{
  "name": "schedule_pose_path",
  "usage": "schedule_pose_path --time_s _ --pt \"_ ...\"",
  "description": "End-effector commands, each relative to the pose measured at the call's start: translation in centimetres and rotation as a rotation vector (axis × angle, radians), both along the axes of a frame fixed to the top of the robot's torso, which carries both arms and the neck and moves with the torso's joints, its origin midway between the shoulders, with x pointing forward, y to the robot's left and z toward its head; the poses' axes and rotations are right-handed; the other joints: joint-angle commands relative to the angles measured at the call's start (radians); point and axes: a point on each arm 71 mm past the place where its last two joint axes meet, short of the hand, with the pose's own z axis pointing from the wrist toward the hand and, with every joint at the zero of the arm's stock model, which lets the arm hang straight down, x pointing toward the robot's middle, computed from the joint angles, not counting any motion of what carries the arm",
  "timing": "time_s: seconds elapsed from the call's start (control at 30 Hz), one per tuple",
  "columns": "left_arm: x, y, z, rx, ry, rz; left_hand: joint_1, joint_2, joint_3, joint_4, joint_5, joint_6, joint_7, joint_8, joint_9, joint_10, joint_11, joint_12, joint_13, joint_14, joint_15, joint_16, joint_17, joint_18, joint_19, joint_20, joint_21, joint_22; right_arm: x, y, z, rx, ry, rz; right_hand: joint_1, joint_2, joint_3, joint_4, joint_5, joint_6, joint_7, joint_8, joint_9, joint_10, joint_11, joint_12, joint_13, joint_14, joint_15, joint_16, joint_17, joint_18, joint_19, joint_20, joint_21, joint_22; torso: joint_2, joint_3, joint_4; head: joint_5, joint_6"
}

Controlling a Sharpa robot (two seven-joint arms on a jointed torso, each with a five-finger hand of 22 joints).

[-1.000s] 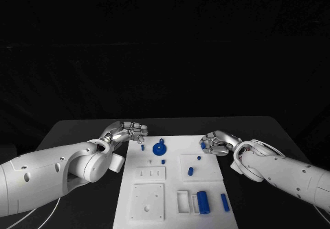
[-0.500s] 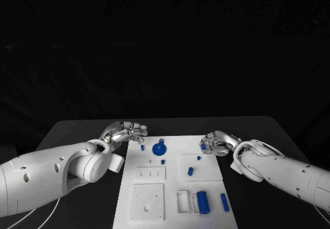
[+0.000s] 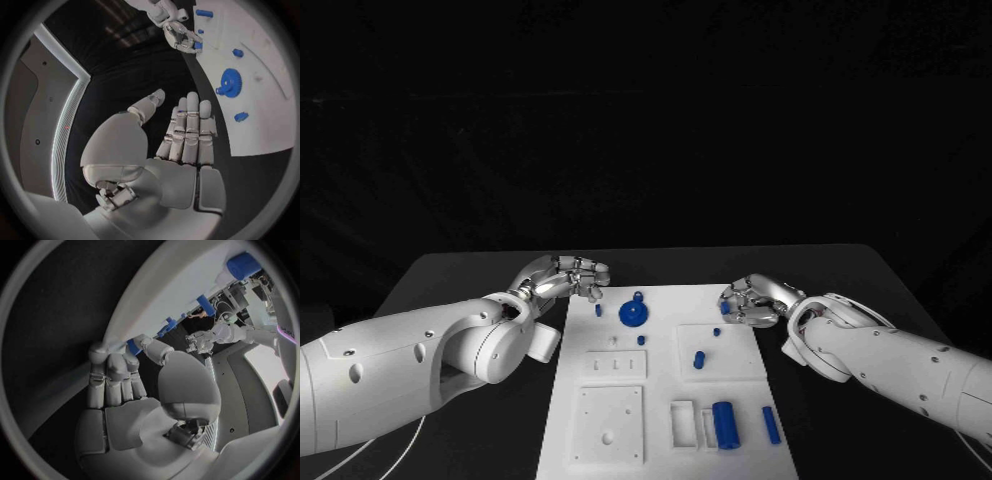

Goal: Assemble the parts on the task board

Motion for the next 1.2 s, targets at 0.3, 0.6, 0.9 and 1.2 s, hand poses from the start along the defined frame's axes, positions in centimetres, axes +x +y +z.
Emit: schedule_pose_path --time_s 0.3,0.6,0.9,1.2 --pt "-0.1 -0.5 -0.1 0.025 0.012 -0.052 -0.046 -0.004 -0.013 0.022 -0.009 0.038 -0.019 0.017 0.008 0.046 -0.021 0.013 0.011 0.011 0.000 -0.006 0.008 0.014 -0.002 -0.007 0.006 0.010 0.5 0.0 2.7 -0.041 -0.057 -0.024 -0.018 0.002 -0.002 0.000 -0.006 0.050 0.023 0.008 0.008 0.005 -0.010 0.006 0.003 0.001 -0.013 -0.005 0.003 0.068 -0.004 -0.005 0.006 0.018 -0.003 -0.0016 -0.0002 -0.009 0.008" --pt "0.2 -0.8 -0.3 0.047 0.037 -0.066 -0.080 -0.011 -0.022 0.047 -0.008 0.067 -0.030 0.027 0.011 0.069 -0.031 0.016 0.015 0.010 0.000 -0.010 0.011 0.014 -0.004 -0.007 0.006 0.009 0.6 2.0 6.1 -0.185 -0.084 -0.034 -0.021 -0.013 0.001 0.004 -0.008 0.069 0.015 0.016 0.015 0.000 -0.019 0.000 -0.002 0.000 -0.021 -0.007 0.005 0.068 -0.003 -0.007 0.005 0.017 -0.006 -0.0020 -0.0011 -0.011 0.025" --pt "0.1 -2.9 -0.9 0.027 0.139 -0.148 -0.138 -0.013 -0.035 0.086 -0.015 0.104 -0.046 0.035 0.012 0.100 -0.045 0.025 0.024 0.022 -0.006 -0.003 0.021 0.016 -0.005 -0.010 0.008 0.010 -0.9 6.8 8.5 -0.224 -0.144 -0.001 -0.006 -0.042 0.024 0.010 0.004 0.087 0.008 0.020 0.018 0.012 -0.026 0.002 0.000 0.003 -0.028 -0.008 0.006 0.068 0.002 -0.010 0.005 0.015 -0.021 -0.0058 -0.0052 0.003 0.033" --pt "0.0 -4.7 -1.2 0.083 0.155 -0.156 -0.183 -0.025 -0.043 0.120 -0.023 0.099 -0.043 0.021 0.003 0.111 -0.052 0.035 0.031 0.025 -0.013 0.016 0.036 0.013 -0.004 -0.018 0.013 0.011 -2.7 11.7 9.2 -0.225 -0.160 0.060 -0.014 -0.065 0.025 0.025 0.021 0.103 0.003 0.022 0.020 0.036 -0.031 0.012 0.010 0.006 -0.032 -0.008 0.008 0.068 0.010 -0.009 0.008 0.016 -0.037 -0.0074 -0.0041 0.014 0.028"
